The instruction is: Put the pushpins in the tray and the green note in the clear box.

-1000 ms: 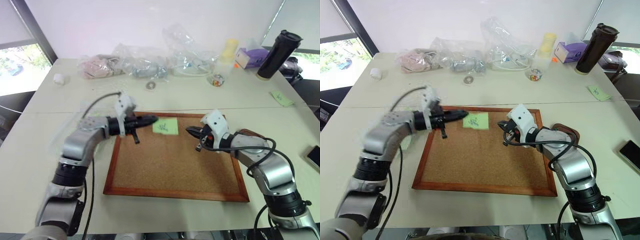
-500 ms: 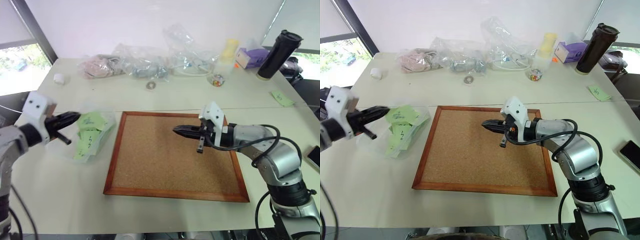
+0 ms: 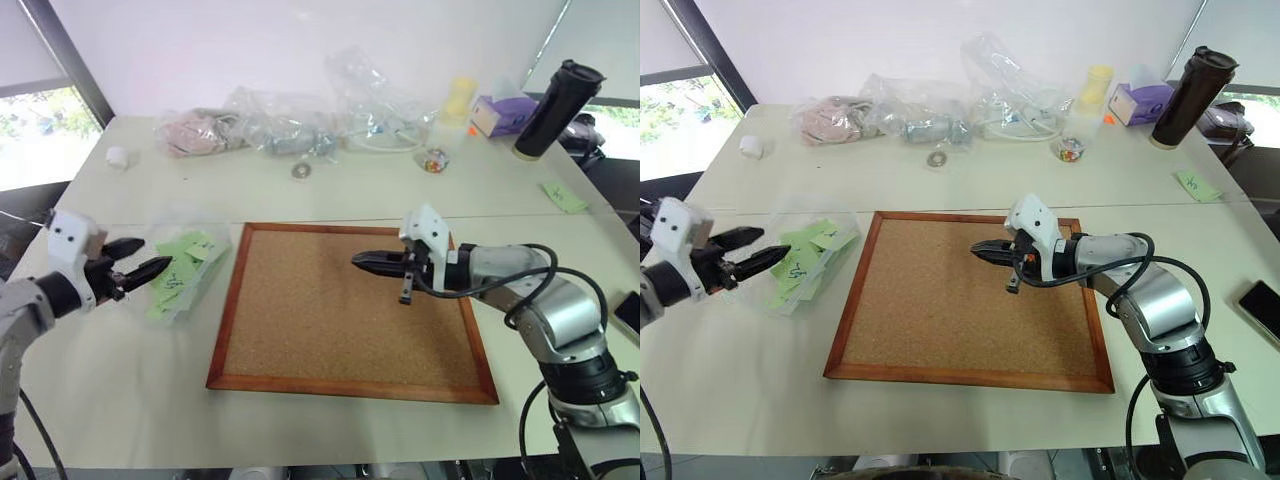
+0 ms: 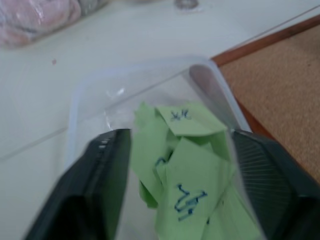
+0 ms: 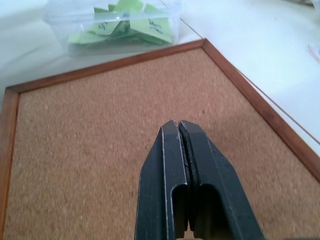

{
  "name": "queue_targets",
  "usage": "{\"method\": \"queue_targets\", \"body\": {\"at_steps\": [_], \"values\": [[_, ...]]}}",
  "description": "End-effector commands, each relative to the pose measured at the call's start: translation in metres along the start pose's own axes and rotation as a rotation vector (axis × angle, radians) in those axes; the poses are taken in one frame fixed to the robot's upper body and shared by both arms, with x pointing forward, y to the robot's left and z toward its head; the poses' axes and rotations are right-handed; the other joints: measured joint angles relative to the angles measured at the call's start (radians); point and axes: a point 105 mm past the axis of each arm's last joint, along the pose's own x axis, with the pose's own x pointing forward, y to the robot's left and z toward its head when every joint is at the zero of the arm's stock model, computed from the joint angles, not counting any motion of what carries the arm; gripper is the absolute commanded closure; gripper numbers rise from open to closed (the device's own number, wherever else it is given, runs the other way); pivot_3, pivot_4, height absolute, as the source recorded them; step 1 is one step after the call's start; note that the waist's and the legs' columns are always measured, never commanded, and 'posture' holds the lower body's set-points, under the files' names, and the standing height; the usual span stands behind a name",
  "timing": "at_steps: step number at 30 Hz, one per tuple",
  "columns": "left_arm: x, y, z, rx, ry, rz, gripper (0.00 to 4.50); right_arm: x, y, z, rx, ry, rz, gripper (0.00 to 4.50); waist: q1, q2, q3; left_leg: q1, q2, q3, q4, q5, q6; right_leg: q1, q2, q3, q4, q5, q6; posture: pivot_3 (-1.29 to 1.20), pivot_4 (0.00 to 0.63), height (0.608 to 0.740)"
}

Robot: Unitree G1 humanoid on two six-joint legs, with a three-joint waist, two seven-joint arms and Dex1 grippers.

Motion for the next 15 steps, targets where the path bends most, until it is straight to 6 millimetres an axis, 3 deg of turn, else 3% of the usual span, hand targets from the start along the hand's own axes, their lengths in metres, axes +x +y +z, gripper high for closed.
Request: {"method": "queue_targets", "body": {"at_steps": [1,5,9,15], "values": [[0.001,-0.022,0.048,0.071,-0.115,-0.133,0.14,-0.021,0.003,0.006,-0.045,0.013,-0.012,4.50,0.004,0.000,0.000,0.000,0.000,-0.001,0.000,0.000,0.000,0.000,0.000,0.000,0.000,0.000,0.000,0.00,0.150,0.740],[0.013,-0.061,0.066,0.073,-0.149,-0.355,0.14,-0.045,0.005,0.003,-0.043,0.071,-0.027,4.50,0.002,0.000,0.000,-0.001,-0.001,-0.001,0.001,0.000,0.000,0.001,-0.001,0.000,-0.001,0.000,0.000,0.00,0.150,0.740],[0.030,-0.093,0.059,0.065,-0.133,-0.507,0.14,-0.061,0.007,0.000,-0.032,0.109,-0.048,4.50,-0.005,0.000,0.001,0.000,-0.001,-0.001,0.000,0.000,0.000,0.001,0.000,0.000,-0.001,0.000,0.000,0.00,0.150,0.740],[0.039,-0.120,0.040,0.032,-0.077,-0.644,0.14,-0.074,0.009,-0.001,-0.026,0.137,-0.091,4.50,-0.003,0.001,0.001,0.001,0.000,-0.002,0.000,0.000,0.000,0.001,0.001,0.001,-0.001,0.000,0.000,0.00,0.150,0.740]]}}
